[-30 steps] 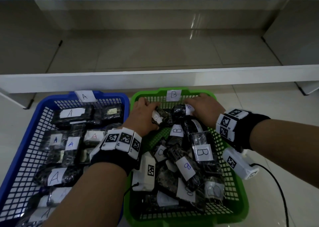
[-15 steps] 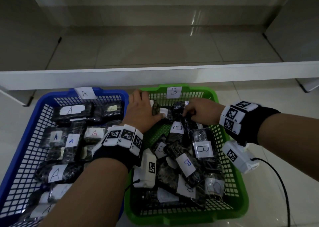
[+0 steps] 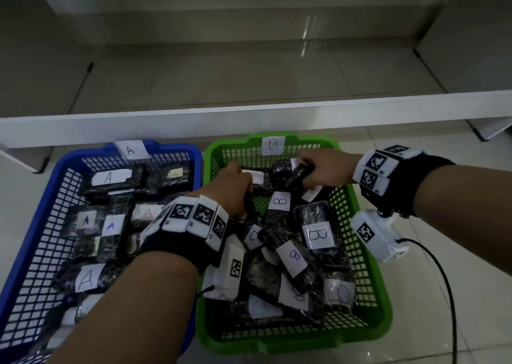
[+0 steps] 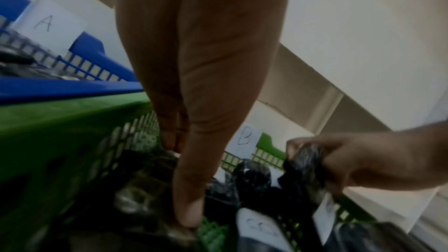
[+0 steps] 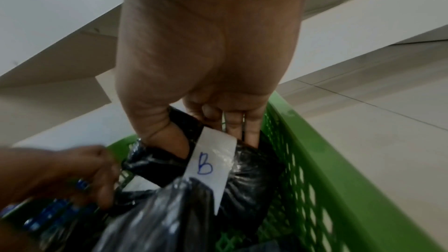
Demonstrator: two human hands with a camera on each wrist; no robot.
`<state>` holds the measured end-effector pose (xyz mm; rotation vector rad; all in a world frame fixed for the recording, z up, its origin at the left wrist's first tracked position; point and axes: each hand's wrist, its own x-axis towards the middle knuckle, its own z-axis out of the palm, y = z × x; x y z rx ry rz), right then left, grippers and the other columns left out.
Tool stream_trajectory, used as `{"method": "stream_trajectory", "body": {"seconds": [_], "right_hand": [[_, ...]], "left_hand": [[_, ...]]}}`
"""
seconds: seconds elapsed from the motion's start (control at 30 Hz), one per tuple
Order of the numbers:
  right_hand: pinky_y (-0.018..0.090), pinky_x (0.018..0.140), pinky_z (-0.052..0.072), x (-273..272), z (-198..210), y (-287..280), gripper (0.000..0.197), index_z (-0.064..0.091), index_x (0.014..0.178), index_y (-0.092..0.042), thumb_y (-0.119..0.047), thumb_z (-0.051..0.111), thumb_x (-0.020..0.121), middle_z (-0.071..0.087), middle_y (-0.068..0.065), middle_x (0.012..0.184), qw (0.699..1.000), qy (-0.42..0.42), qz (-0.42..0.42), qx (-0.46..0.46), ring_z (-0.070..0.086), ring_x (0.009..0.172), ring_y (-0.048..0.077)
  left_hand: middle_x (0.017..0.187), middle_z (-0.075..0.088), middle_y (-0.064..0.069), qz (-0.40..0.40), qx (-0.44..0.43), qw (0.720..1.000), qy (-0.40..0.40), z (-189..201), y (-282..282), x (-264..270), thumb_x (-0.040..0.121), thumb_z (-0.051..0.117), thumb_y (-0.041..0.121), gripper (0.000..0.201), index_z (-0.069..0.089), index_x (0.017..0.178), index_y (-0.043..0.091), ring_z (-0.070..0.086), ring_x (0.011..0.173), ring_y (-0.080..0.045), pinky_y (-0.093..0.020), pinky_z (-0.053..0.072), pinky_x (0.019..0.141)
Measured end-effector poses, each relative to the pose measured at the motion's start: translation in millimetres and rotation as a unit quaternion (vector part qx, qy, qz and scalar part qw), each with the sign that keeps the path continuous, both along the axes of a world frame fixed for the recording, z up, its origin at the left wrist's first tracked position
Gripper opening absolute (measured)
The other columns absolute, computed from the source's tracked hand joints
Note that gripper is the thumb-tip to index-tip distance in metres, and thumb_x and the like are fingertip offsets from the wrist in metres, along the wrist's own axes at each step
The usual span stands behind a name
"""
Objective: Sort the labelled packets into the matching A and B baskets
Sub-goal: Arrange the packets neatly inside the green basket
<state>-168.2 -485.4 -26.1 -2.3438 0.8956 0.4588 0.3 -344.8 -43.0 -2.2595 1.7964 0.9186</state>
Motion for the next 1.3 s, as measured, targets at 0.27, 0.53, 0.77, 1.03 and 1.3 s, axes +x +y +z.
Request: {"method": "stream_trajectory", "body": {"seconds": [0.27, 0.53, 0.77, 1.03, 1.3], "right_hand": [[0.028, 0.063, 0.035, -2, 5, -9, 0.03, 0.056, 0.111, -0.01, -0.025, 0.061, 0.086, 0.056, 0.01, 0.102, 0.98, -0.086, -0.174, 0.05, 0.049, 0.084, 0.022], [0.032, 0.081, 0.045, -4, 5, -10, 0.035, 0.052, 0.121, -0.018, -0.016, 0.057, 0.086, 0.056, 0.008, 0.114, 0.966, -0.133, -0.21, 0.068, 0.056, 0.096, 0.025], [0.031, 0.072, 0.046, -5, 3, -6, 0.037, 0.053, 0.121, -0.021, -0.013, 0.054, 0.085, 0.06, 0.011, 0.106, 0.969, -0.127, -0.202, 0.071, 0.058, 0.084, 0.024], [0.024, 0.05, 0.036, -9, 3, 1, 0.034, 0.056, 0.121, -0.021, -0.013, 0.053, 0.088, 0.055, -0.008, 0.078, 0.981, -0.123, -0.145, 0.036, 0.048, 0.059, 0.016], [0.029, 0.062, 0.043, -20, 9, -9, 0.031, 0.06, 0.12, -0.024, -0.024, 0.051, 0.091, 0.065, 0.007, 0.082, 0.989, -0.109, -0.094, -0.042, 0.06, 0.07, 0.031]], "left_hand": [[0.133, 0.043, -0.014, -0.026, -0.06, 0.997, -0.048, -4, 3, -2, 0.089, 0.061, 0.016, 0.044, 0.052, 0.132, 0.015, 0.044, 0.121, -0.029, -0.034, 0.04, 0.099], [0.119, 0.047, -0.009, -0.026, -0.036, 0.999, -0.021, 0, 3, 1, 0.077, 0.074, 0.035, 0.051, 0.059, 0.119, 0.012, 0.049, 0.11, -0.025, -0.032, 0.042, 0.092], [0.119, 0.06, -0.015, -0.013, -0.048, 0.998, -0.044, -8, 1, 6, 0.089, 0.056, 0.013, 0.03, 0.061, 0.118, 0.008, 0.057, 0.11, -0.029, -0.036, 0.048, 0.092], [0.117, 0.051, -0.015, -0.039, -0.064, 0.99, -0.123, -14, -7, -2, 0.09, 0.057, 0.015, 0.027, 0.065, 0.115, 0.009, 0.053, 0.108, -0.031, -0.036, 0.048, 0.09], [0.113, 0.059, -0.012, -0.051, -0.056, 0.994, -0.077, -11, -26, -43, 0.092, 0.052, 0.029, 0.028, 0.06, 0.107, 0.006, 0.057, 0.103, -0.028, -0.036, 0.047, 0.079]]}}
